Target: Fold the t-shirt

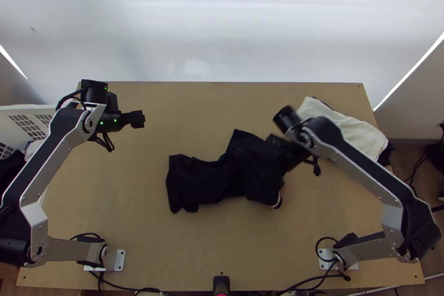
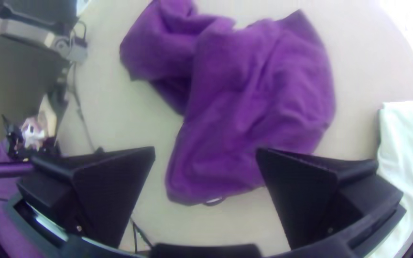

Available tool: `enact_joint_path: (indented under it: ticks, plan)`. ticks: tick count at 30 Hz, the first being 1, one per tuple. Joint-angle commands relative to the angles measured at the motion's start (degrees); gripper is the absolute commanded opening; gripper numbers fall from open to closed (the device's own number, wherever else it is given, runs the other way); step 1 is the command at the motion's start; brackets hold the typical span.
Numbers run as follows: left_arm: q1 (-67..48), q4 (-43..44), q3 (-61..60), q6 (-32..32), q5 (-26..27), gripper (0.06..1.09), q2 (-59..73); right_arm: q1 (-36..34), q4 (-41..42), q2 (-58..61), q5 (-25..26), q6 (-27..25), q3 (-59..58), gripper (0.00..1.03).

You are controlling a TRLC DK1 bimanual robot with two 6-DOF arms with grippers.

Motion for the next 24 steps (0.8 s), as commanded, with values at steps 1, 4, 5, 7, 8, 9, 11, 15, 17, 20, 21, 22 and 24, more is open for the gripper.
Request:
enact_joint_path:
  ticks: [1,4,5,7,8,9,11,15,17,20,21,22,24]
  plan:
    - [-0.43,0.38,0.87,-0.04,-0.06,1.05,0.68,-8.46,9.65,-0.31,2.11,4.51,3.54,0.90]
    - [-0.78,0.03,2.19,0.05,-0.15,1.05,1.30,-12.50,10.09,4.44,1.41,7.59,4.50,0.79]
    - [-0.96,-0.14,2.72,0.05,-0.15,1.05,1.39,-13.55,10.18,5.93,0.70,8.38,4.41,0.75]
    - [-1.40,-0.41,3.60,0.14,-0.41,1.05,1.47,-14.70,10.09,8.39,-1.05,8.64,3.62,0.68]
    - [-1.49,-0.50,3.86,0.14,-0.41,1.05,1.56,-14.96,10.18,9.36,-1.23,8.73,3.10,0.68]
    - [-1.57,-0.67,4.12,0.14,-0.50,1.05,1.74,-14.96,10.62,10.06,-1.32,8.82,2.57,0.68]
    - [-1.57,-1.11,4.65,0.14,-0.59,1.05,2.26,-15.05,11.24,10.94,-1.32,8.99,1.78,0.68]
    - [-1.75,-1.55,5.70,0.14,-0.85,1.05,3.23,-15.14,12.03,13.14,-1.32,9.78,1.25,0.68]
    - [-1.84,-1.73,6.41,0.14,-0.85,1.05,3.76,-15.14,12.03,14.10,-1.23,9.96,0.63,0.68]
    - [-1.93,-1.90,7.37,0.05,-0.85,1.05,4.55,-14.96,12.11,15.07,-1.23,10.05,-0.33,0.68]
    - [-2.01,-1.90,7.55,0.05,-0.85,1.05,4.73,-14.87,12.55,15.42,-0.88,10.14,-0.77,0.68]
    - [-2.01,-1.90,7.73,0.05,-0.85,1.05,4.90,-14.87,12.99,15.69,0.00,10.22,-1.12,0.68]
    - [-2.10,-1.99,8.17,-0.04,-0.85,1.05,5.34,-14.78,13.17,16.65,0.35,10.31,-1.56,0.68]
